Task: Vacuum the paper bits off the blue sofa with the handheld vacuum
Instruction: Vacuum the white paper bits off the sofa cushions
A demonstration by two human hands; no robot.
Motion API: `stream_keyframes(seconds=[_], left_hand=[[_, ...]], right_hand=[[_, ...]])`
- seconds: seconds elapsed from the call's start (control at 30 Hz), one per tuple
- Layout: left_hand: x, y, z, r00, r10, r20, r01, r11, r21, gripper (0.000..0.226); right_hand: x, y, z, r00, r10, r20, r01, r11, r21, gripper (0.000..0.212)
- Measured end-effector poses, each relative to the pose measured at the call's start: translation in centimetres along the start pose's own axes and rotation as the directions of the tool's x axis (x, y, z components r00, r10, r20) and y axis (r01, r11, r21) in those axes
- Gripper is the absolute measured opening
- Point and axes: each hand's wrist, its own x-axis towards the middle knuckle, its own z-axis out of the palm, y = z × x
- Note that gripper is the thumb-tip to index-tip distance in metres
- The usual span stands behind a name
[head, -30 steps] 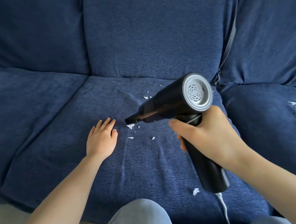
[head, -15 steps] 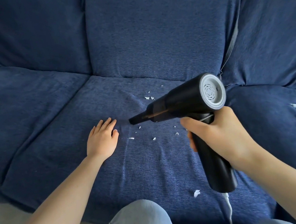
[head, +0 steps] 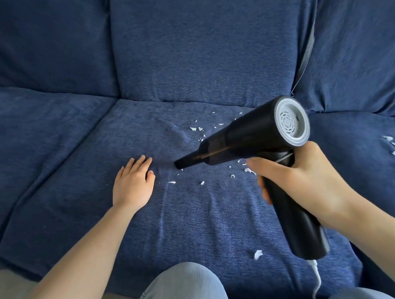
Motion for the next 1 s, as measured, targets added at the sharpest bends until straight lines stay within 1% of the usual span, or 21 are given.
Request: stream_keyframes(seconds=[0.1, 0.33, 0.5, 0.6, 0.77, 0.87, 1.0], left_hand=[[0.0, 0.0, 0.0, 1.000, -0.006, 0.022, 0.006, 1.000, 0.001, 0.049], [0.2, 0.2, -0.1, 0.998, -0.022, 0.053, 0.020, 0.999, 0.029, 0.050], [0.1, 0.1, 0.0, 0.998, -0.026, 0.051, 0.027, 1.000, -0.001, 0.049], [0.1, 0.1, 0.0, 0.998, -0.028, 0.056, 0.028, 1.000, 0.000, 0.049], [-0.1, 0.1, -0.1, 0.999, -0.020, 0.031, 0.020, 1.000, 0.001, 0.048], [-0.1, 0.2, -0.1, 0.999, -0.016, 0.030, 0.016, 1.000, 0.006, 0.048], [-0.1, 0.3, -0.2, 0.999, -0.017, 0.043, 0.017, 1.000, 0.010, 0.048]], right_hand=[[-0.7, -0.1, -0.1, 0.998, -0.016, 0.059, 0.016, 1.000, -0.003, 0.034], [-1.6, -0.7, -0.2, 0.995, -0.020, 0.100, 0.011, 0.996, 0.083, 0.029], [-1.7, -0.8, 0.1, 0.989, -0.019, 0.144, 0.009, 0.998, 0.068, 0.030], [-1.7, -0.9, -0.4, 0.992, -0.010, 0.124, 0.006, 1.000, 0.029, 0.033], [-1.7, -0.7, -1.3, 0.999, -0.038, 0.000, 0.038, 0.986, -0.161, 0.035], [-1.8, -0.5, -1.5, 0.999, -0.037, -0.026, 0.032, 0.984, -0.173, 0.035], [-2.6, -0.6, -1.7, 0.998, -0.063, -0.005, 0.061, 0.985, -0.161, 0.037]])
